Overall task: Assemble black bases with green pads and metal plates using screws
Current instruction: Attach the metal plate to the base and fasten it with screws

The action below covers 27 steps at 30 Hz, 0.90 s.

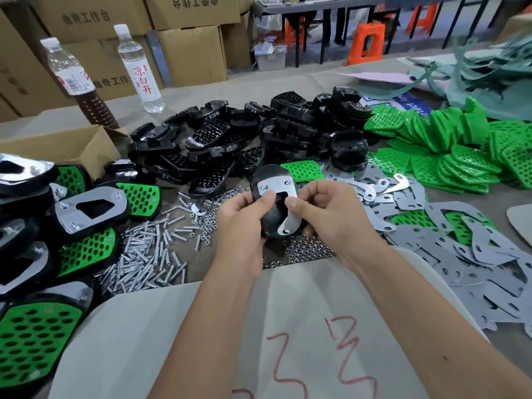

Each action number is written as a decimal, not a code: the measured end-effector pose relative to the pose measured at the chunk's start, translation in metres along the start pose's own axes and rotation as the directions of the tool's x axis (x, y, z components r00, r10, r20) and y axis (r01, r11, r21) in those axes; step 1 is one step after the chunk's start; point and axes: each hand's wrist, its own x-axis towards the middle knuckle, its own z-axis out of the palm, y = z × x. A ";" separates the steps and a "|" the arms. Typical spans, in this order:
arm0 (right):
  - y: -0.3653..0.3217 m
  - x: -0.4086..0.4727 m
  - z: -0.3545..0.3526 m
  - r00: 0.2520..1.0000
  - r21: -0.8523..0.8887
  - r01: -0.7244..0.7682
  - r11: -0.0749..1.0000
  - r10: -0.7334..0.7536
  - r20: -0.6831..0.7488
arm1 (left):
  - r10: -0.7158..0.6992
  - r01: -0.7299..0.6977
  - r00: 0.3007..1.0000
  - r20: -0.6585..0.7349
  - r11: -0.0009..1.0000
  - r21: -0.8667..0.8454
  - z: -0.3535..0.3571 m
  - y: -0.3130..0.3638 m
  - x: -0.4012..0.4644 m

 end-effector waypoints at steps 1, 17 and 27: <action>0.000 0.000 0.001 1.000 -0.005 0.008 1.000 -0.008 -0.007 | 0.009 -0.009 1.000 -0.011 1.000 0.002 -0.001 -0.001 0.000; -0.002 0.002 -0.007 0.988 0.205 0.063 0.977 -0.090 0.127 | 0.045 -0.043 0.996 0.078 0.999 -0.025 -0.002 -0.002 -0.001; -0.008 0.009 -0.032 0.993 0.266 0.072 0.961 -0.094 0.072 | 0.149 -0.150 0.989 0.011 0.984 0.101 0.034 -0.008 0.005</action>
